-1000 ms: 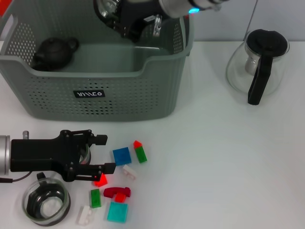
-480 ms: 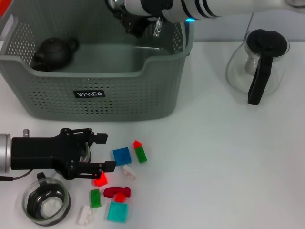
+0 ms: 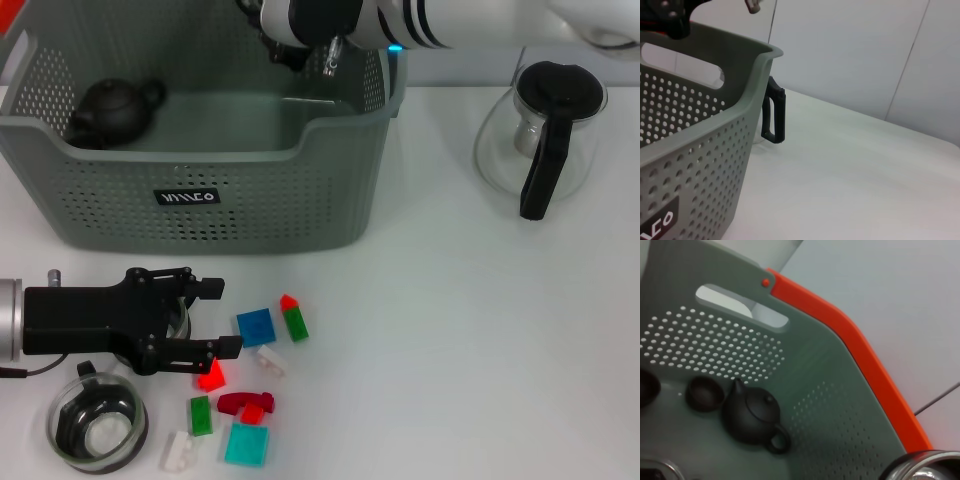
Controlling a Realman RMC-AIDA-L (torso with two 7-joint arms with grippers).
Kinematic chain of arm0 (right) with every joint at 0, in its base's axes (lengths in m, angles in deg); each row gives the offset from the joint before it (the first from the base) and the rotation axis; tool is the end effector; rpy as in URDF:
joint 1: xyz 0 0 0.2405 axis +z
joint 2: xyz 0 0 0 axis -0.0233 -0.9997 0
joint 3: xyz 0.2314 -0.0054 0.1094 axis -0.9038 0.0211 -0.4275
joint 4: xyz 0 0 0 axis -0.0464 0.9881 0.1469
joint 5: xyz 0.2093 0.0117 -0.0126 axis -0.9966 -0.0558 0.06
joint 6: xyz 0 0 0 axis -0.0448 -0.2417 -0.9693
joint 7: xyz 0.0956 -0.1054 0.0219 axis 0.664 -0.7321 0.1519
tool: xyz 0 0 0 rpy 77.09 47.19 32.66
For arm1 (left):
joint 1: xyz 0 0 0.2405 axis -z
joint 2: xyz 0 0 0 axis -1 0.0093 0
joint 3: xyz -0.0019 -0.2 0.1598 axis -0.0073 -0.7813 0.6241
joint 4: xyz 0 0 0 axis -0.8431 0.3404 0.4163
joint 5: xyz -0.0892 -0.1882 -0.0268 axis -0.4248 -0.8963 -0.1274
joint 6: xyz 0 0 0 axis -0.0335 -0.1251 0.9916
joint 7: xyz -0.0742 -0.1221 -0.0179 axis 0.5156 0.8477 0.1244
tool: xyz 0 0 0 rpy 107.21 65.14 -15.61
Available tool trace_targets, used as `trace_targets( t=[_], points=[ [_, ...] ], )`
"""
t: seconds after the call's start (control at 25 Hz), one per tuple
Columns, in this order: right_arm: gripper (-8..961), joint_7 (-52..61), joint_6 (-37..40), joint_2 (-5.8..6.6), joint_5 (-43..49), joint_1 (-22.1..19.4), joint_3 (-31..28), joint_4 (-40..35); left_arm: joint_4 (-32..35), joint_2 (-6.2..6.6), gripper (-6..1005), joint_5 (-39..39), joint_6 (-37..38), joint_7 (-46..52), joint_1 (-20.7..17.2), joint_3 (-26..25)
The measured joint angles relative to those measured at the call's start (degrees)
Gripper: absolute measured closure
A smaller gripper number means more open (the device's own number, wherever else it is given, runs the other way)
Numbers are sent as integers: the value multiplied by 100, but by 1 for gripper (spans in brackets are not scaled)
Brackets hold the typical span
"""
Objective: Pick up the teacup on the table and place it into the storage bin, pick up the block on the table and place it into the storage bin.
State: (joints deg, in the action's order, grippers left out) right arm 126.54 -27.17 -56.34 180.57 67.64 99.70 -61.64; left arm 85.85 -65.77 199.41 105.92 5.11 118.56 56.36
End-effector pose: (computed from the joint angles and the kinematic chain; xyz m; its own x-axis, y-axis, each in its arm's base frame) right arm 0.0304 0.4744 -0.0951 0.9608 0.2647 0.0824 0.2567 -0.7370 -0.6253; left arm -0.3011 0.2877 0.0116 0.8368 0.3390 0.4300 0.4109 -0.9078 -0.0840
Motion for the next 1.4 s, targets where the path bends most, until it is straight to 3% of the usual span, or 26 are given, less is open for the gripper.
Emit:
trace_targets(
  t=[0.36, 1.4],
  points=[
    [835, -280, -79, 0, -482, -28, 192, 179, -2, 0, 175, 1, -35, -5, -7, 1],
    [781, -256, -85, 0, -496, -172, 278, 181, -23, -1, 175, 2, -86, 19, -20, 1]
  ],
)
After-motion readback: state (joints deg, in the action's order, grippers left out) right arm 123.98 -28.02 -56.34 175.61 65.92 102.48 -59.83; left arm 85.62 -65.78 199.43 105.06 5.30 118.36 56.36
